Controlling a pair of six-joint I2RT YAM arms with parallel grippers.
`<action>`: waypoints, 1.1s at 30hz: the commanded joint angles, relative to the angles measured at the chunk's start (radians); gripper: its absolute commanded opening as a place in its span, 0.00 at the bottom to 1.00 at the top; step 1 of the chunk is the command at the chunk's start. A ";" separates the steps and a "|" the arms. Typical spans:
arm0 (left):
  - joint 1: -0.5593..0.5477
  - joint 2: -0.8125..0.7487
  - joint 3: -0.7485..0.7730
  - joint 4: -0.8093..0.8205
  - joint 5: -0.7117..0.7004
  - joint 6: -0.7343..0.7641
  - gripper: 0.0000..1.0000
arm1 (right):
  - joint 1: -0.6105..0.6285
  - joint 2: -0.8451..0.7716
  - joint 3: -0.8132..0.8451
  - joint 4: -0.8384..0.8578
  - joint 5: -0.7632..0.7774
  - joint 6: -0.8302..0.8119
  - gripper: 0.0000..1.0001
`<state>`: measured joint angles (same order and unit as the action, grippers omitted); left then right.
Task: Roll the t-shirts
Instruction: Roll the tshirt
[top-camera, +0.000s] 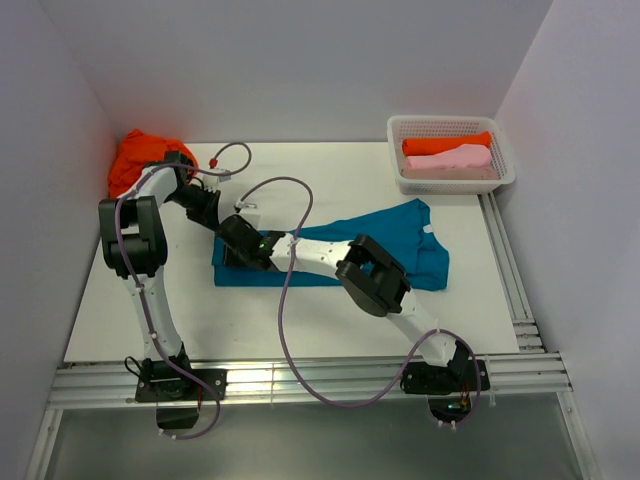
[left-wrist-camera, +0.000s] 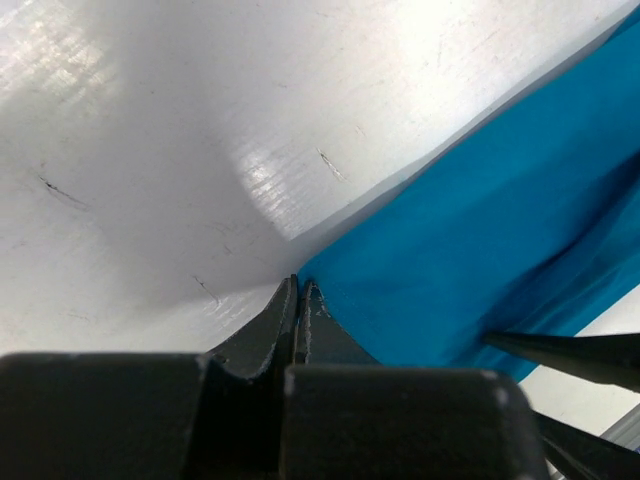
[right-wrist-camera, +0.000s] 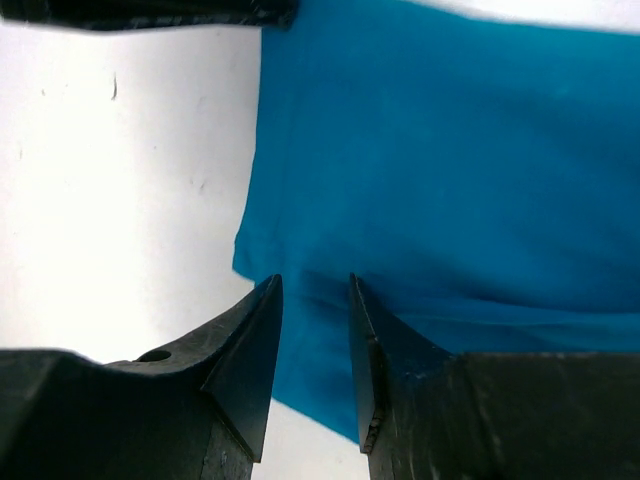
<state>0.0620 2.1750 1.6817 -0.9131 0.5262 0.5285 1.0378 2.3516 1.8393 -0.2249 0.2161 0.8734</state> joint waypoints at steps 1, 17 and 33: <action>-0.002 0.012 0.042 0.008 -0.003 -0.013 0.00 | 0.008 -0.068 -0.006 0.006 0.019 0.006 0.40; -0.002 0.009 0.049 -0.018 0.009 0.007 0.01 | 0.064 -0.041 0.169 -0.235 0.158 0.016 0.40; -0.002 -0.004 0.032 -0.027 0.031 0.024 0.34 | 0.128 0.057 0.298 -0.386 0.207 0.114 0.40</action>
<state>0.0620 2.1902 1.6985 -0.9287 0.5278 0.5381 1.1507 2.3829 2.0926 -0.5709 0.3798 0.9516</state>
